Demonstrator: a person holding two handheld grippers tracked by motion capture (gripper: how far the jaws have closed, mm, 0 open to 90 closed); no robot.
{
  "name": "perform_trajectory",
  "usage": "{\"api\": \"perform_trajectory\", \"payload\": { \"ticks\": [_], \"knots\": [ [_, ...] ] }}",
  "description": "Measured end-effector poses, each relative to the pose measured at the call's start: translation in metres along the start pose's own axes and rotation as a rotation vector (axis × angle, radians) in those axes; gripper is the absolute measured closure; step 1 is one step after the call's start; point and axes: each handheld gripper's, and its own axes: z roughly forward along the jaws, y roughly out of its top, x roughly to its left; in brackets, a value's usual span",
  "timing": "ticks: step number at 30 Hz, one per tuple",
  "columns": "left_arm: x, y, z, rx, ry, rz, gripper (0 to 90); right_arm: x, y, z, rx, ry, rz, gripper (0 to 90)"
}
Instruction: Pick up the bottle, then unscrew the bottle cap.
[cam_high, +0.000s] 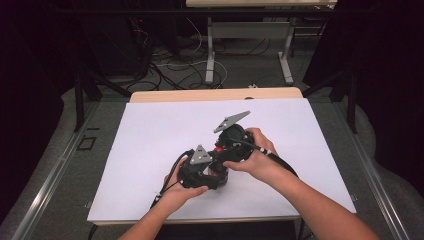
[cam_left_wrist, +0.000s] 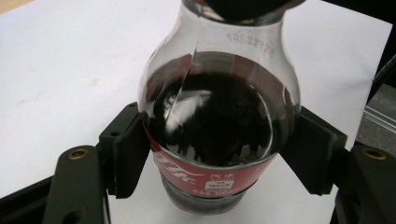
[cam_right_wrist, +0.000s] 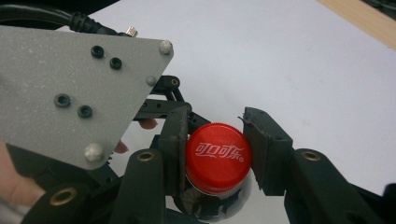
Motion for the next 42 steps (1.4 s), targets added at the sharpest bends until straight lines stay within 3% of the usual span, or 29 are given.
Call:
{"api": "perform_trajectory", "payload": {
  "ticks": [2, 4, 5, 8, 14, 15, 16, 18, 24, 26, 28, 29, 33, 35, 36, 39, 42],
  "knots": [
    [-0.001, 0.000, 0.001, 0.002, -0.007, -0.014, 30.3, -0.006, 0.001, 0.000, 0.015, 0.055, -0.039, 61.3],
    [-0.001, 0.000, 0.002, -0.001, -0.009, -0.013, 30.3, -0.009, 0.001, 0.000, 0.019, 0.070, -0.028, 61.4],
    [-0.002, -0.001, 0.001, 0.009, -0.013, -0.016, 30.3, -0.014, 0.001, 0.001, 0.034, 0.121, -0.068, 61.4],
    [-0.002, -0.001, 0.002, 0.013, -0.018, -0.012, 30.3, -0.014, 0.001, 0.001, 0.037, 0.121, -0.062, 61.4],
    [-0.001, 0.000, 0.002, -0.002, -0.022, -0.008, 30.3, -0.025, 0.003, 0.003, 0.030, 0.215, -0.193, 61.5],
    [0.000, 0.001, 0.001, 0.015, -0.040, 0.001, 30.3, -0.027, 0.004, 0.002, 0.035, 0.243, -0.232, 61.5],
    [-0.002, 0.000, 0.002, -0.001, -0.032, -0.006, 30.3, -0.029, 0.004, 0.002, 0.030, 0.254, -0.262, 61.5],
    [-0.002, 0.000, 0.002, 0.008, -0.051, 0.008, 30.3, -0.031, 0.004, 0.002, 0.034, 0.292, -0.292, 61.4],
    [-0.005, -0.002, 0.003, 0.001, -0.060, 0.011, 30.3, -0.031, 0.006, 0.003, 0.068, 0.339, -0.377, 61.5],
    [-0.005, -0.001, 0.002, 0.004, -0.057, 0.013, 30.3, -0.031, 0.008, 0.003, 0.072, 0.358, -0.430, 61.4],
    [-0.005, -0.001, 0.002, -0.001, -0.056, 0.014, 30.3, -0.030, 0.009, 0.003, 0.067, 0.351, -0.422, 61.4],
    [-0.005, 0.000, 0.002, 0.000, -0.056, 0.014, 30.3, -0.031, 0.010, 0.003, 0.066, 0.357, -0.449, 61.4],
    [-0.004, 0.000, 0.002, 0.022, -0.070, 0.026, 30.3, -0.031, 0.009, 0.004, 0.066, 0.364, -0.461, 61.0],
    [-0.005, -0.001, 0.004, -0.001, -0.067, 0.010, 30.3, -0.032, 0.009, 0.003, 0.075, 0.362, -0.445, 60.6],
    [-0.005, 0.000, 0.004, 0.001, -0.063, 0.013, 30.3, -0.030, 0.009, 0.000, 0.054, 0.325, -0.382, 52.3],
    [-0.004, -0.001, 0.003, 0.022, -0.058, 0.007, 30.3, -0.025, 0.009, -0.007, 0.012, 0.256, -0.328, 47.1],
    [-0.001, -0.002, 0.003, 0.003, -0.032, -0.006, 30.3, -0.017, 0.006, -0.011, 0.008, 0.169, -0.257, 45.2]
  ]
}}
